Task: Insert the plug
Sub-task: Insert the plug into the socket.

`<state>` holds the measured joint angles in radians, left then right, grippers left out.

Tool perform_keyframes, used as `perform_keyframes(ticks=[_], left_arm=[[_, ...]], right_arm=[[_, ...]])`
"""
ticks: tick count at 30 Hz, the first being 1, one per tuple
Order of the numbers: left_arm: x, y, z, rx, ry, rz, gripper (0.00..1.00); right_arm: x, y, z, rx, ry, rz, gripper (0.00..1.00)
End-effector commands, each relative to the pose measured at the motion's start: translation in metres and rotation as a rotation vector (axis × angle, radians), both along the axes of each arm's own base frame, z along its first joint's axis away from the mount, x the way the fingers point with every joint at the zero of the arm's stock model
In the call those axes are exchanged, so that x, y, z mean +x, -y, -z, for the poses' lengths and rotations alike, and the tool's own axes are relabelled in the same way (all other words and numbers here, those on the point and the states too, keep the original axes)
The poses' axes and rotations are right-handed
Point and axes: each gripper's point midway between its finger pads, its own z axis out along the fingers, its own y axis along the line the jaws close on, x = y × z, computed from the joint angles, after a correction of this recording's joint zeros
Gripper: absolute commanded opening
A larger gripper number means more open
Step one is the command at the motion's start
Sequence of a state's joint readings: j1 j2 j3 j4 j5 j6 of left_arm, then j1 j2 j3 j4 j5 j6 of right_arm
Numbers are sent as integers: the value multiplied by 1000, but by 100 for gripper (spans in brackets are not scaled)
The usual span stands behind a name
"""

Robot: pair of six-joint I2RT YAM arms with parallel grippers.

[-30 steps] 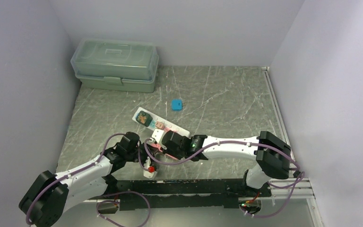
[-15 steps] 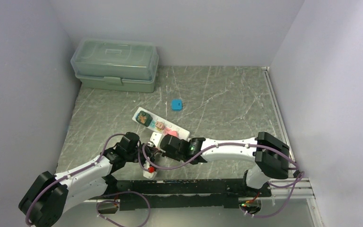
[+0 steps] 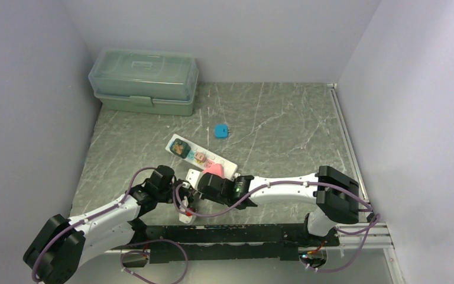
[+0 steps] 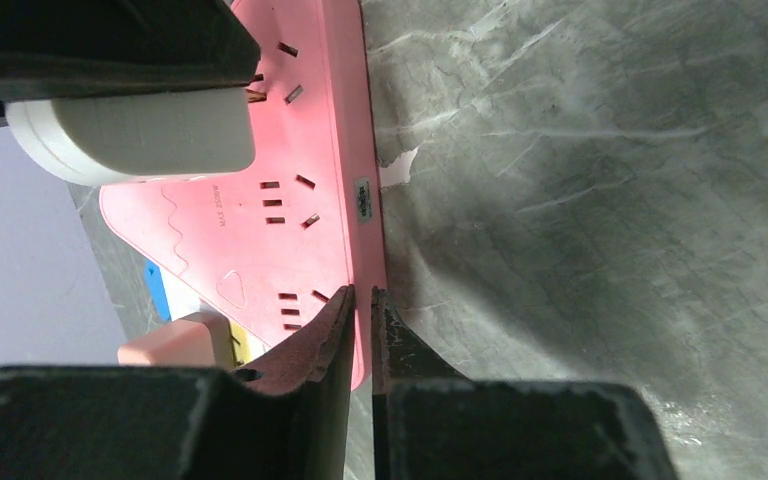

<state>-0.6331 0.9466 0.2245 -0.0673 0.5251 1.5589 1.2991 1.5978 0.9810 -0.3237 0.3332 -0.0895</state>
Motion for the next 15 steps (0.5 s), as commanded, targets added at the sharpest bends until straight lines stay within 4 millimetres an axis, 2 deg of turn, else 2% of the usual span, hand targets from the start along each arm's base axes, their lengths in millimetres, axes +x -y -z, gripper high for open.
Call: perform_keyframes(ticks=[1,15], left_arm=[[-11,-17,26,91,-81,-34,14],[-12,-19,27,94,-81,-38,13]], right_arm=[[-6,0,13,-36,-19,-10,0],[-5,0,16,-30,-6,-4,0]])
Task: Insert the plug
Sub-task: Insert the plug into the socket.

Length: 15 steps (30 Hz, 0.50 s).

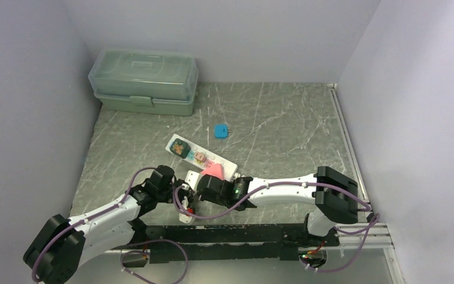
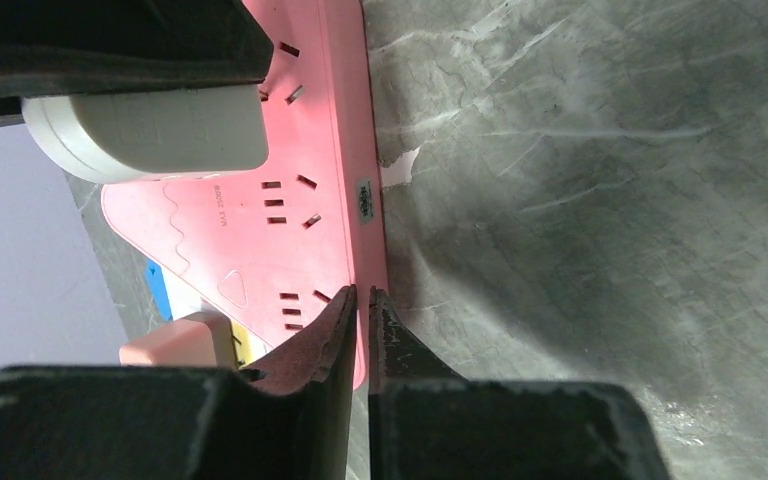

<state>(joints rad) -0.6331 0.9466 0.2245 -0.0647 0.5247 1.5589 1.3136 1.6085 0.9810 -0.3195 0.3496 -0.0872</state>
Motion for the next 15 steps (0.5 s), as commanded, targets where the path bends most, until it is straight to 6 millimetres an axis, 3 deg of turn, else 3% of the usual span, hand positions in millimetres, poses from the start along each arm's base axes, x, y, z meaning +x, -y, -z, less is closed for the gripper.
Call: perform_keyframes(ticks=[1,15], left_arm=[[-12,-18,27,94,-83,-39,13],[-11,-17,28,107,-72,-12,1]], right_arm=[[-2,2,14,-19,-16,0,0],[5,9,20,23,-111,25,0]])
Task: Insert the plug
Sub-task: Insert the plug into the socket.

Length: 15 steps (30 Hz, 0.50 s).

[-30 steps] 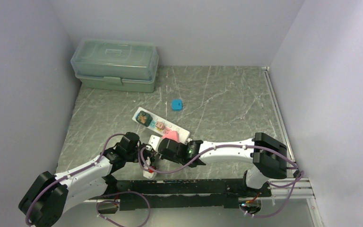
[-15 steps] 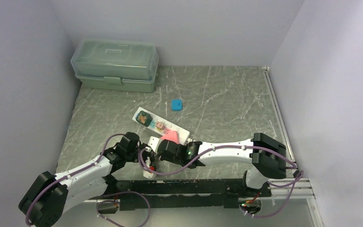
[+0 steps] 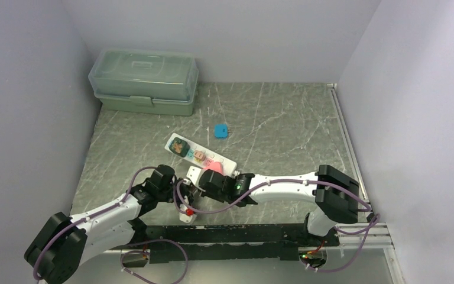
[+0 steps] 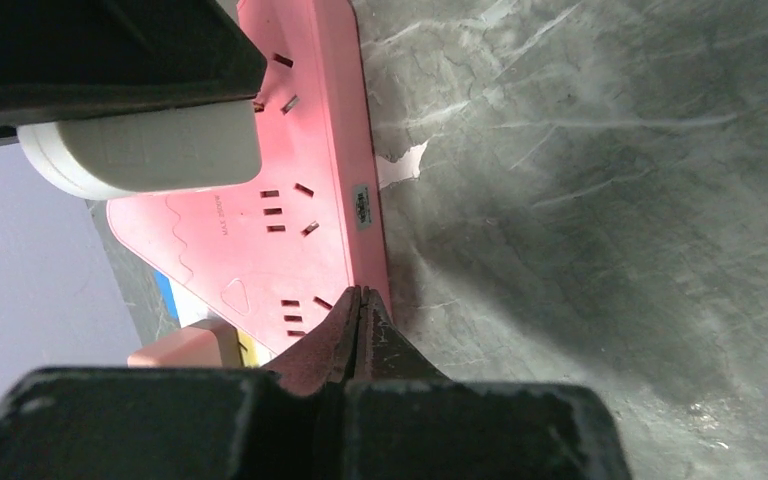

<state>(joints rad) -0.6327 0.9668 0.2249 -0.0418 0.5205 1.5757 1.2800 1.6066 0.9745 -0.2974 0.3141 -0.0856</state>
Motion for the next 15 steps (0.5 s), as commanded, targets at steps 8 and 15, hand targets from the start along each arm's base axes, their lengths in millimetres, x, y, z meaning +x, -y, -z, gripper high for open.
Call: perform_keyframes(ticks=[8,15], left_arm=[[-18,-19,28,110,-95,1,0],[-15,-15,21,89,-99,-15,0]], right_arm=[[-4,12,25,-3,-165,-9,0],[4,14,20,28,-209,-1,0]])
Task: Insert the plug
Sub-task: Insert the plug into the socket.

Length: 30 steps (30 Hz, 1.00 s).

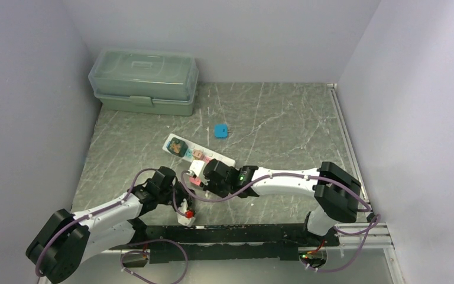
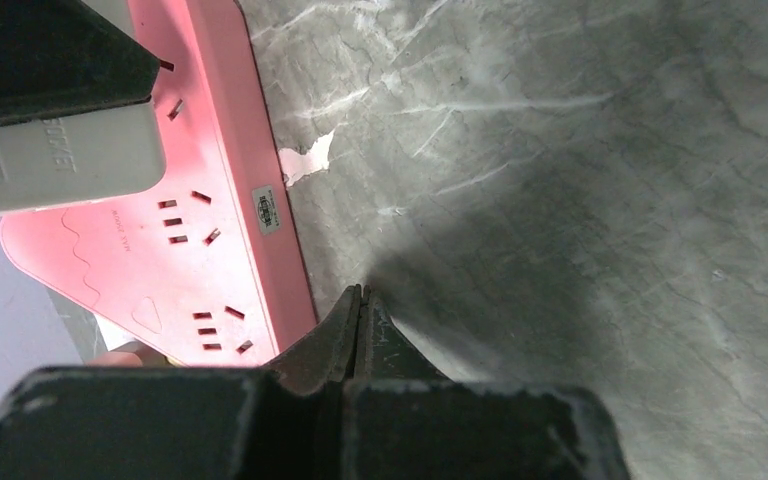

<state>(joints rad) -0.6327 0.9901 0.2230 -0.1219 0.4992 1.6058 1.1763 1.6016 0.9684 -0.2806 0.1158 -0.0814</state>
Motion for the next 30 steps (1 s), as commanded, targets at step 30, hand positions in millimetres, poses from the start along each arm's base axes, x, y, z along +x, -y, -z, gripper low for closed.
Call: perform_keyframes(ticks=[30], left_arm=[[53,17,-77,-304,-27,-278,8]], right_arm=[[-1,7,1,50,-90,13,0]])
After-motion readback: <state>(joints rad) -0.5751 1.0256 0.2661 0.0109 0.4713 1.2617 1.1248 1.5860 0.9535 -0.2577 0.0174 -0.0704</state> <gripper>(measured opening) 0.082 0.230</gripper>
